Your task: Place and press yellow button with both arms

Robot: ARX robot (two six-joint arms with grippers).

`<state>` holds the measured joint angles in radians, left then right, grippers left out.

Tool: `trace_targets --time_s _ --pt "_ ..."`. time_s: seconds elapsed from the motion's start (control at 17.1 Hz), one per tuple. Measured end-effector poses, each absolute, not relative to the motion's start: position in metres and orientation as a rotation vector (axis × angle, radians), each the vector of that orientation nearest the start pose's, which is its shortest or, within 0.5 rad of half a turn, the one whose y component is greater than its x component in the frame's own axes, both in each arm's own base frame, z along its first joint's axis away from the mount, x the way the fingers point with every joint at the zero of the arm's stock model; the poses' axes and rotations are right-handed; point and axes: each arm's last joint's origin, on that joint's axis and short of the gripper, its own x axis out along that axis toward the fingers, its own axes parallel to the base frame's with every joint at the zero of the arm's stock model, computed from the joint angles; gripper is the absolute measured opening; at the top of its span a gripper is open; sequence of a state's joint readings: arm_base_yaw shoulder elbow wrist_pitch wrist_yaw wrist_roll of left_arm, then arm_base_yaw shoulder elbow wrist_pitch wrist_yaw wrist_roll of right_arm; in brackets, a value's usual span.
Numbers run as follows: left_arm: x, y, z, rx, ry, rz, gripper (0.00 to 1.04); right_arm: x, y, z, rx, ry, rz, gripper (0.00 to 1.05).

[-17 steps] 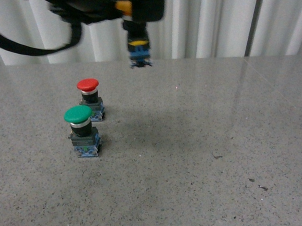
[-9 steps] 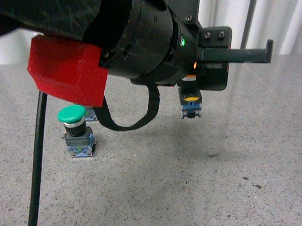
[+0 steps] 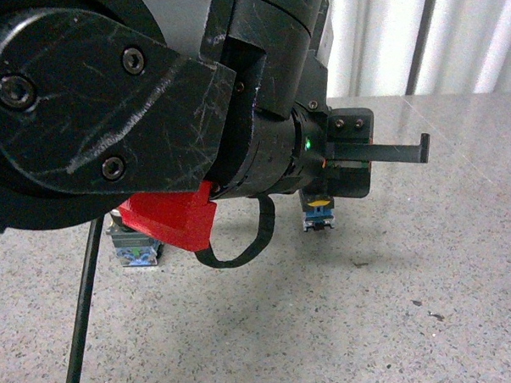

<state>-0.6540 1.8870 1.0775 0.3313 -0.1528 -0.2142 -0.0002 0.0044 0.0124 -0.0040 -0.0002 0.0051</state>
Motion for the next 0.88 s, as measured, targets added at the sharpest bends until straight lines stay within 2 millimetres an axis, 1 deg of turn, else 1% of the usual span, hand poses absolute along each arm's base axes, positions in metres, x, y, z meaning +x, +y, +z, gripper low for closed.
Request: trace_targets --time_s 0.23,0.41,0.59,0.7,0.82,0.88 --pt "0.321 -0.242 0.166 -0.003 0.51 -0.426 0.35 0.097 0.0 0.167 0.005 -0.004 0.0 0.98" --pt "0.322 -0.243 0.166 -0.008 0.51 -0.426 0.35 0.097 0.0 0.167 0.005 -0.004 0.0 0.98" --pt "0.322 -0.243 0.166 -0.019 0.506 -0.429 0.59 0.097 0.0 0.167 0.005 -0.004 0.0 0.98" --pt "0.321 -0.244 0.167 -0.019 0.504 -0.433 0.78 0.097 0.0 0.167 0.005 -0.004 0.0 0.98" --pt "0.322 -0.243 0.174 -0.027 0.464 -0.433 0.99 0.097 0.0 0.167 0.005 -0.004 0.0 0.98" --pt "0.323 -0.24 0.18 -0.026 0.439 -0.421 0.99 0.097 0.0 0.167 0.005 -0.004 0.0 0.98"
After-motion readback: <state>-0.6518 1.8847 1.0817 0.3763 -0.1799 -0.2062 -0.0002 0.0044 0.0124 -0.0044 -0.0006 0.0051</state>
